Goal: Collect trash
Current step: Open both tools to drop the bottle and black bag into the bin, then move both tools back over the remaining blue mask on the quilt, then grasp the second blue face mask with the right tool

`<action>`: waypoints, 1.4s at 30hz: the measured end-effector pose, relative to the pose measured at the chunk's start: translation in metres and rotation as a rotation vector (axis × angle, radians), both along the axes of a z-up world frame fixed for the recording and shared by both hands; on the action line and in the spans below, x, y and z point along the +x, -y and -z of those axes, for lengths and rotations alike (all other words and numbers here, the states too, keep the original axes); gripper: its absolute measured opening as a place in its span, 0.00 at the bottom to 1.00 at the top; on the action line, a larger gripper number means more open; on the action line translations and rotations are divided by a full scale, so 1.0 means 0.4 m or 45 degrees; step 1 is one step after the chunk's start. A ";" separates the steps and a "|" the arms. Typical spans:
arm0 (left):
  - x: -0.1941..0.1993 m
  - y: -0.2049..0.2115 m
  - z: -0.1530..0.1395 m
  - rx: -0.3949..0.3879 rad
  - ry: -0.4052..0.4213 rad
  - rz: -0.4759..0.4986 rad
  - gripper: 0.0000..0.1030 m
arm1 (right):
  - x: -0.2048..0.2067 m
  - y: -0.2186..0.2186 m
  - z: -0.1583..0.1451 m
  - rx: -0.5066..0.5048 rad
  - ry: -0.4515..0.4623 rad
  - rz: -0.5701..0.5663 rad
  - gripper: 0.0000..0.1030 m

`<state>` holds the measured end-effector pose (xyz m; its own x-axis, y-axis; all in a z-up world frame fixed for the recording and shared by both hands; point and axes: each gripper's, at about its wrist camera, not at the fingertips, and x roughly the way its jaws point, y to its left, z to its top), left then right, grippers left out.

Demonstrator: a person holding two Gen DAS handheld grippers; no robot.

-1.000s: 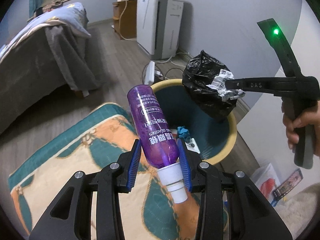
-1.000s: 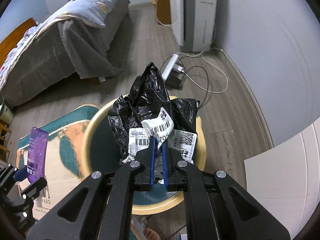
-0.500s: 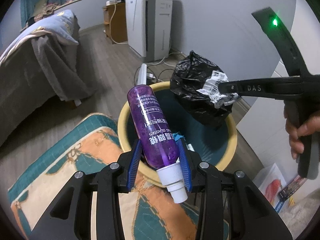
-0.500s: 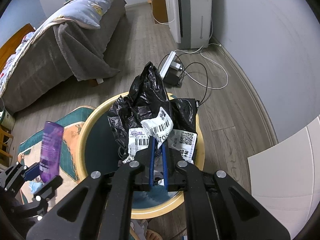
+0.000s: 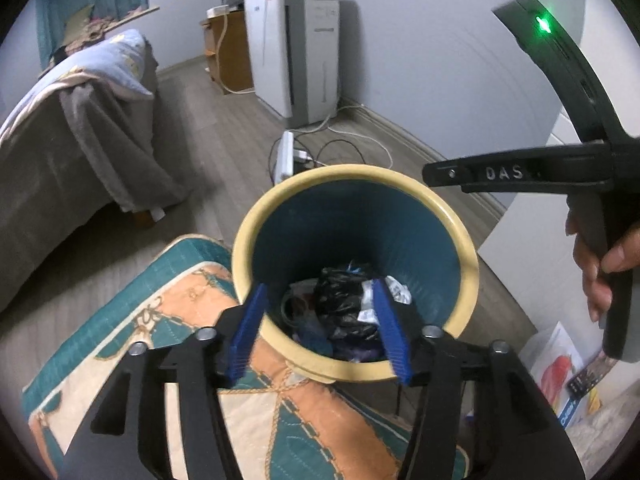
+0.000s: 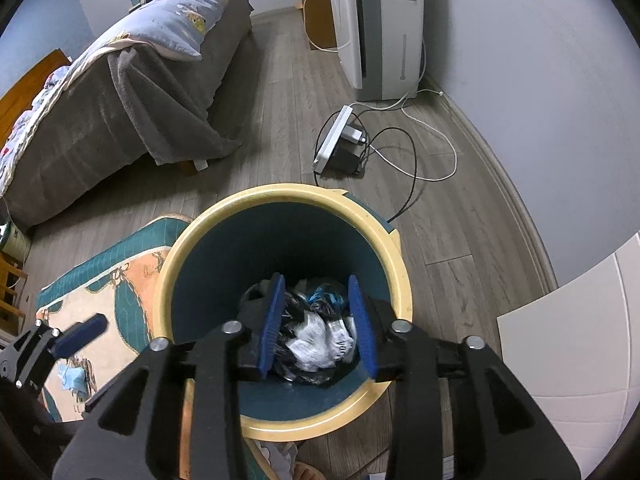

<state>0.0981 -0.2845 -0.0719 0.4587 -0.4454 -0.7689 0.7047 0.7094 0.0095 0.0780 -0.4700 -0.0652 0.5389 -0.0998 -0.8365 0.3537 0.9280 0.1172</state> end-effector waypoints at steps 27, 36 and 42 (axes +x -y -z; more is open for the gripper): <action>-0.033 -0.652 -0.063 0.085 0.041 -0.609 0.95 | 0.113 -0.563 -0.019 -0.125 -0.046 -0.538 0.94; -0.066 -0.816 -0.004 0.188 0.016 -0.645 0.95 | 0.129 -0.854 0.082 -0.185 -0.186 -0.777 0.94; -0.067 -0.894 0.012 0.157 -0.037 -0.660 0.95 | 0.137 -0.956 0.141 -0.088 -0.271 -0.839 0.88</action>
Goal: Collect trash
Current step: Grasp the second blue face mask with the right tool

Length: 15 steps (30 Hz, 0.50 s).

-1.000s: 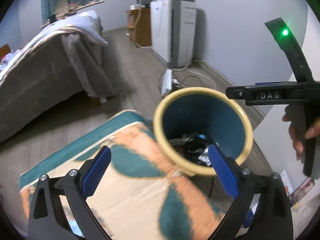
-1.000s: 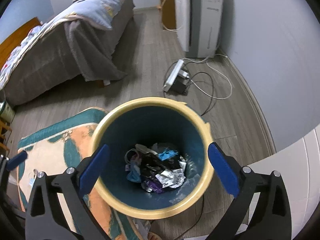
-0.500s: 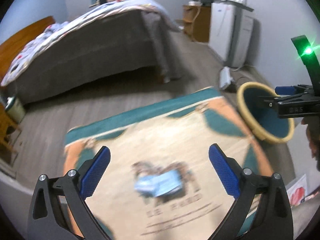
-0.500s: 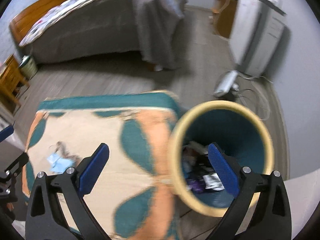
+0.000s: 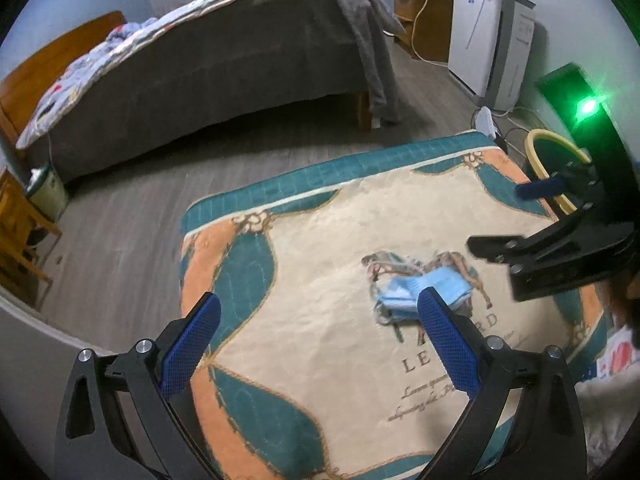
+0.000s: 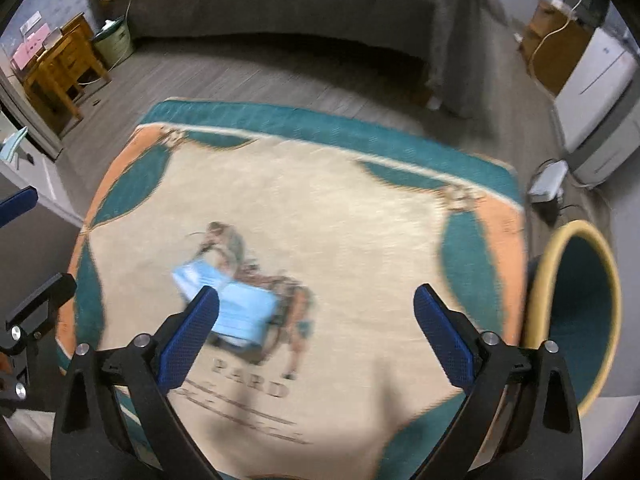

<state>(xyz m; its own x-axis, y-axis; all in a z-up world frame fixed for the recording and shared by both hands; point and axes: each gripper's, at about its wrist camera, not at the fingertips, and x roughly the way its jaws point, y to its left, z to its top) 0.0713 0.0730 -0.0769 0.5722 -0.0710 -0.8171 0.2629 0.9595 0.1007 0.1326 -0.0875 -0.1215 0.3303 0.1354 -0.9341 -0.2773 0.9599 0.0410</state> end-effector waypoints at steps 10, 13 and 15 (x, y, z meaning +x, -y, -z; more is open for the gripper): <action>0.013 -0.032 0.008 -0.008 -0.016 0.016 0.95 | 0.008 -0.048 0.127 0.085 -0.309 0.013 0.22; 0.016 -0.033 0.007 -0.009 -0.015 0.011 0.95 | 0.010 -0.048 0.094 0.122 -0.272 0.011 0.21; 0.018 -0.034 0.005 -0.010 -0.012 0.009 0.95 | 0.011 -0.043 0.056 0.132 -0.217 0.008 0.20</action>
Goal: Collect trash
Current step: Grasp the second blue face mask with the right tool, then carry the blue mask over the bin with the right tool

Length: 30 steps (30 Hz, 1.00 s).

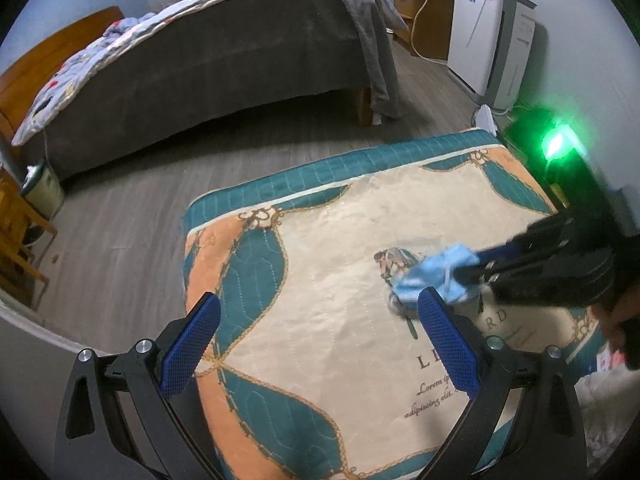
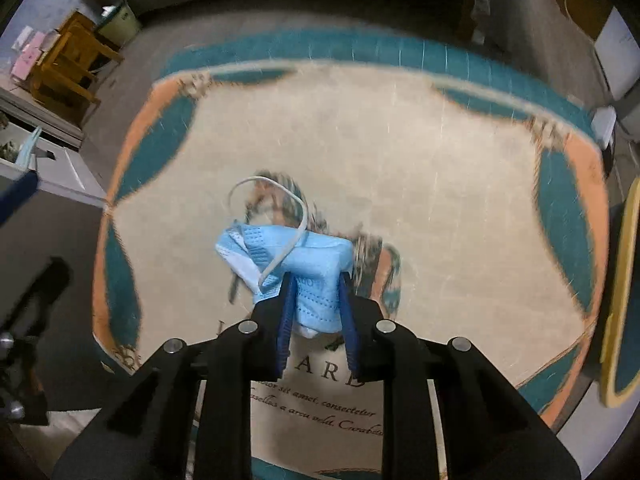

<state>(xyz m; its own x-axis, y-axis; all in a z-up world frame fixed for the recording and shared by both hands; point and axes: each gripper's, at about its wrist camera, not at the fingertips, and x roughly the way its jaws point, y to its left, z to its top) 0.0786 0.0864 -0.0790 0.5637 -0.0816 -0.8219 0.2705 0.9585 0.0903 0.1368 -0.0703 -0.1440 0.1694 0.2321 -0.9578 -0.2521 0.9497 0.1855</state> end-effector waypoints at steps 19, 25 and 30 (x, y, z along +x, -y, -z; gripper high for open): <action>0.012 0.094 -0.009 0.001 0.008 0.032 0.95 | -0.006 0.216 -0.175 -0.018 0.246 0.212 0.20; 0.019 0.192 -0.021 -0.020 0.022 0.098 0.95 | -0.016 0.357 -0.186 -0.067 0.269 0.339 0.20; 0.026 0.281 -0.017 -0.007 0.031 0.159 0.95 | -0.021 0.470 -0.185 -0.088 0.277 0.439 0.20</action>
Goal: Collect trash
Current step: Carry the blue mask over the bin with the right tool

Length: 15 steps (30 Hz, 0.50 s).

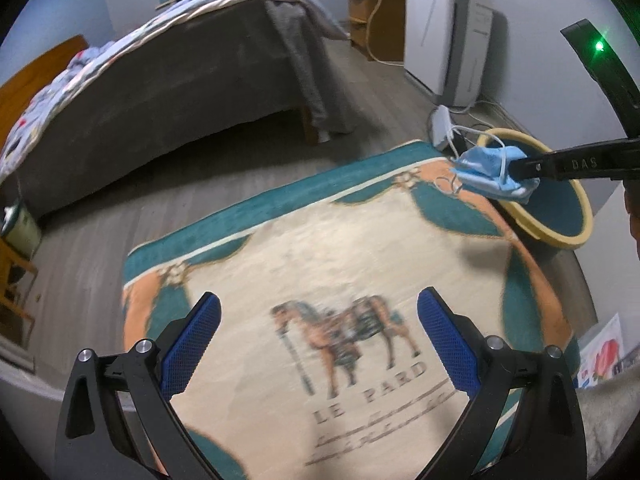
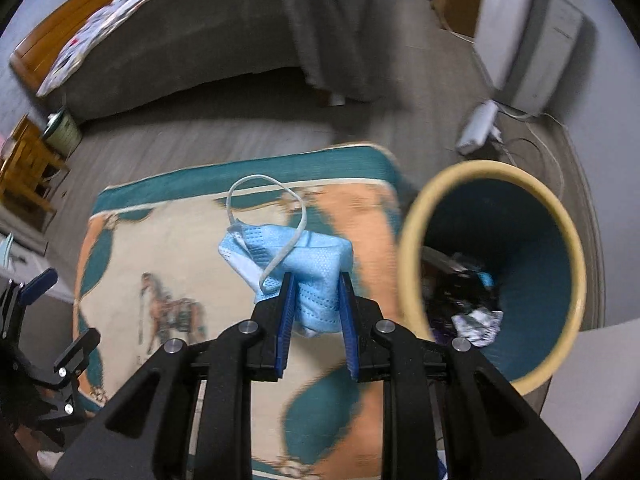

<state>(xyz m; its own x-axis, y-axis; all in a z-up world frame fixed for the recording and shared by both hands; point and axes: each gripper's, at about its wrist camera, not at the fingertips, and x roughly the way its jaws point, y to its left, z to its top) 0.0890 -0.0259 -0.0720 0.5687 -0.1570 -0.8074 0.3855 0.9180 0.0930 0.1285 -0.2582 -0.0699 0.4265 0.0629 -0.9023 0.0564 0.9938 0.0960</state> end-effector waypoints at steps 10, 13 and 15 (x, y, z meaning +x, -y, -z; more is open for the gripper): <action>0.026 0.150 0.004 -0.038 0.014 0.067 0.95 | -0.021 0.158 0.010 -0.048 0.016 0.111 0.20; 0.031 0.196 0.007 -0.046 0.011 0.092 0.95 | -0.025 0.212 0.020 -0.089 0.010 0.159 0.21; 0.031 0.227 0.012 -0.037 0.009 0.113 0.95 | -0.033 0.251 0.026 -0.112 0.008 0.203 0.21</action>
